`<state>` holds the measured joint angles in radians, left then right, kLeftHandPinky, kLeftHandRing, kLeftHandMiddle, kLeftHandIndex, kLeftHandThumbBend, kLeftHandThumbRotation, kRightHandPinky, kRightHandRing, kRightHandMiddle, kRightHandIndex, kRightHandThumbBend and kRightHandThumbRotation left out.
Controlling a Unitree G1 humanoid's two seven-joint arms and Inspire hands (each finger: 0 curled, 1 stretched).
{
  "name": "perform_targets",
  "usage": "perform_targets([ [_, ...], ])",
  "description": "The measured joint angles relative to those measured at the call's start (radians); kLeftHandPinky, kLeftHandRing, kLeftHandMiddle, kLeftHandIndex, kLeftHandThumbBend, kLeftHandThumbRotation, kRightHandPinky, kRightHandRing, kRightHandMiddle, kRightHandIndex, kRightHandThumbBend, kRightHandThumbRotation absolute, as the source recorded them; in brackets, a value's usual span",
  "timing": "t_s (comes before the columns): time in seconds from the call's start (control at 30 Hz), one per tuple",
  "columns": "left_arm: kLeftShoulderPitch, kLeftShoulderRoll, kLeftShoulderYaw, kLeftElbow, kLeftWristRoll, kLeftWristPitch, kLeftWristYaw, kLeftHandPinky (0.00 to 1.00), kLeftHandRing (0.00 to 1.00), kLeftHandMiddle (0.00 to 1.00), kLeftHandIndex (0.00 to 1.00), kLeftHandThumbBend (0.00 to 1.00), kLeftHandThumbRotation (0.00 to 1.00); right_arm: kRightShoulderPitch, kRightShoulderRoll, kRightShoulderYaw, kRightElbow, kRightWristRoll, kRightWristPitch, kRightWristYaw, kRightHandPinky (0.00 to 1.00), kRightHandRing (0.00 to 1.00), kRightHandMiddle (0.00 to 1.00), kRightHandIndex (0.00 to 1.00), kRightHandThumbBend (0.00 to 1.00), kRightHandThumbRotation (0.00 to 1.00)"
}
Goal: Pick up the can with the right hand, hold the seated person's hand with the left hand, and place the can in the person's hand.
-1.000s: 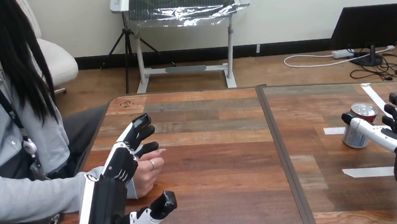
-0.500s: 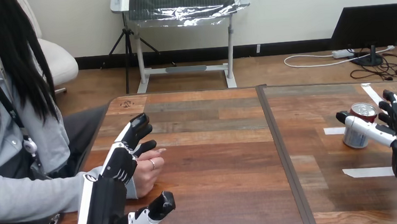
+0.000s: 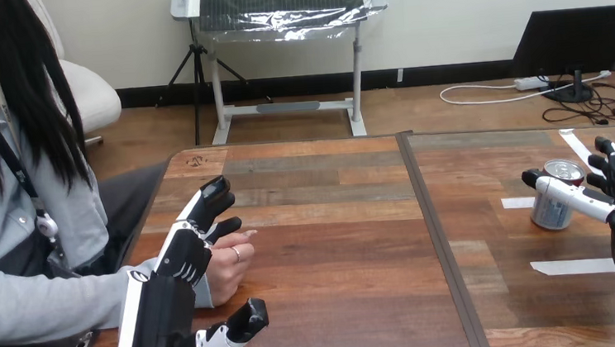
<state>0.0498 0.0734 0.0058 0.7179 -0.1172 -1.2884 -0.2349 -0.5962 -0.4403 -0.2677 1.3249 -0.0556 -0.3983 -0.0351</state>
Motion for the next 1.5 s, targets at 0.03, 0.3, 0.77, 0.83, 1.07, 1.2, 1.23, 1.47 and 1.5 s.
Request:
perform_targets([
  [0.03,0.0,0.0,0.0,0.0,-0.002,0.0,-0.002,0.81,0.89,0.9,0.87,0.98,0.65,-0.001,0.0,0.0,0.001,0.0,0.004,-0.001,0.92,0.93,0.94,0.97,0.89,0.28],
  [0.3,0.001,0.001,0.001,0.0,-0.01,0.001,-0.016,0.8,0.89,0.9,0.87,0.99,0.66,-0.008,0.0,0.003,0.013,-0.006,0.037,-0.006,0.91,0.93,0.94,0.96,0.88,0.26],
  [0.77,0.003,0.002,0.0,-0.003,-0.02,0.003,-0.03,0.81,0.9,0.91,0.88,1.0,0.66,-0.011,-0.001,0.021,0.018,-0.03,0.059,-0.014,0.9,0.92,0.93,0.96,0.89,0.29],
  [0.83,0.005,0.003,-0.001,-0.004,-0.026,0.004,-0.036,0.82,0.9,0.91,0.88,1.0,0.66,-0.013,-0.001,0.022,0.018,-0.031,0.063,-0.014,0.89,0.92,0.93,0.97,0.91,0.31],
  [1.07,0.015,0.003,0.0,-0.005,-0.037,0.005,-0.046,0.82,0.9,0.91,0.88,1.0,0.66,-0.017,-0.001,0.026,0.018,-0.034,0.075,-0.014,0.88,0.91,0.93,0.96,0.96,0.34],
  [1.2,0.021,0.004,-0.001,-0.007,-0.043,0.01,-0.054,0.83,0.91,0.91,0.88,1.0,0.66,-0.018,-0.001,0.03,0.018,-0.045,0.083,-0.018,0.87,0.9,0.92,0.96,0.99,0.38],
  [1.23,0.022,0.004,-0.001,-0.008,-0.046,0.012,-0.057,0.83,0.91,0.91,0.88,1.0,0.65,-0.018,-0.001,0.032,0.018,-0.049,0.084,-0.02,0.87,0.9,0.91,0.96,0.99,0.37],
  [1.47,0.027,0.004,-0.002,-0.013,-0.062,0.019,-0.07,0.84,0.91,0.91,0.88,1.0,0.65,-0.021,-0.002,0.034,0.018,-0.053,0.096,-0.02,0.75,0.83,0.9,0.95,0.99,0.35],
  [1.5,0.027,0.004,-0.002,-0.014,-0.065,0.02,-0.072,0.84,0.91,0.91,0.88,1.0,0.65,-0.022,-0.002,0.034,0.018,-0.053,0.097,-0.02,0.74,0.82,0.9,0.95,0.99,0.35],
])
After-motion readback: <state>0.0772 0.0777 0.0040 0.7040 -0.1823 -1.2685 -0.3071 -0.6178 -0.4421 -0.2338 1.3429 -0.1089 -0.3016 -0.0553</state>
